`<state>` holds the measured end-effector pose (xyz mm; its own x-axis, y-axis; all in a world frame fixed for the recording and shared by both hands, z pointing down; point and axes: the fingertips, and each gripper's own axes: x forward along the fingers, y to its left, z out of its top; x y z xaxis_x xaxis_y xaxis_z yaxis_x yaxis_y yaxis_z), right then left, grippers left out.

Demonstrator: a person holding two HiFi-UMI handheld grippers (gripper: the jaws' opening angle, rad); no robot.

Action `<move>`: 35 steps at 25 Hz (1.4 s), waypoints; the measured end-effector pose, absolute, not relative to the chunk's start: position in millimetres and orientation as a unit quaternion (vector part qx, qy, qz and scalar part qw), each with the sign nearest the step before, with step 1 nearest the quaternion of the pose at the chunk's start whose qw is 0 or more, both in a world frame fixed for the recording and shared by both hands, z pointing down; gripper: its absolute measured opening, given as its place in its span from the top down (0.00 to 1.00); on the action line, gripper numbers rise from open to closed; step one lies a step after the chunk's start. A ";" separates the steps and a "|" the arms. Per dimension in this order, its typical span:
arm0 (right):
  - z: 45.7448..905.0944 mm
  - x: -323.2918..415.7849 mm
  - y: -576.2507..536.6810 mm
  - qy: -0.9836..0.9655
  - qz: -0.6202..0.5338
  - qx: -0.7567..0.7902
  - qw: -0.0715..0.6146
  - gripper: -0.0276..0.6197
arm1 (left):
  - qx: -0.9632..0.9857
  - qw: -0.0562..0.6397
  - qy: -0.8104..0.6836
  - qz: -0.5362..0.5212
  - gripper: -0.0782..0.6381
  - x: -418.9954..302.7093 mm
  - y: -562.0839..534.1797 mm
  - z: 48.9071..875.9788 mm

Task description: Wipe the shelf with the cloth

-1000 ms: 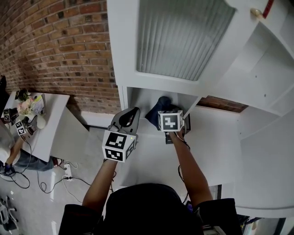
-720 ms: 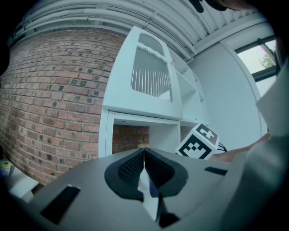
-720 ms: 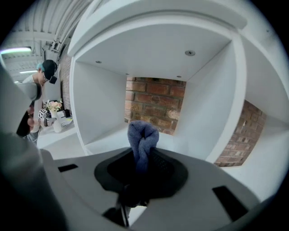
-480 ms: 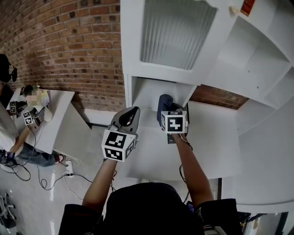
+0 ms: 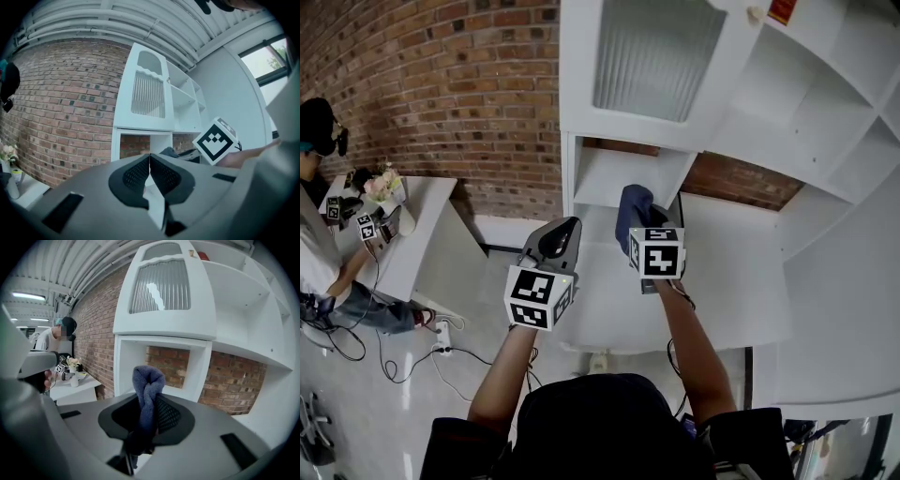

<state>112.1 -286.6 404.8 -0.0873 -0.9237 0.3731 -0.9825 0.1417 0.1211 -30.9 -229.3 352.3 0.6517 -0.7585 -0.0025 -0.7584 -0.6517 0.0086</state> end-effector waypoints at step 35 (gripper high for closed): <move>351.2 69.8 -193.6 -0.796 0.013 0.596 0.111 0.82 | 0.909 0.002 -0.416 -0.013 0.87 -19.3 -184.2 344.2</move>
<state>69.8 -193.6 351.2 -0.2662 -0.9447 0.1914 -0.9503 0.2904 0.1118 -19.3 -184.2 344.2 0.6531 -0.7569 -0.0218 -0.7568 -0.6534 0.0152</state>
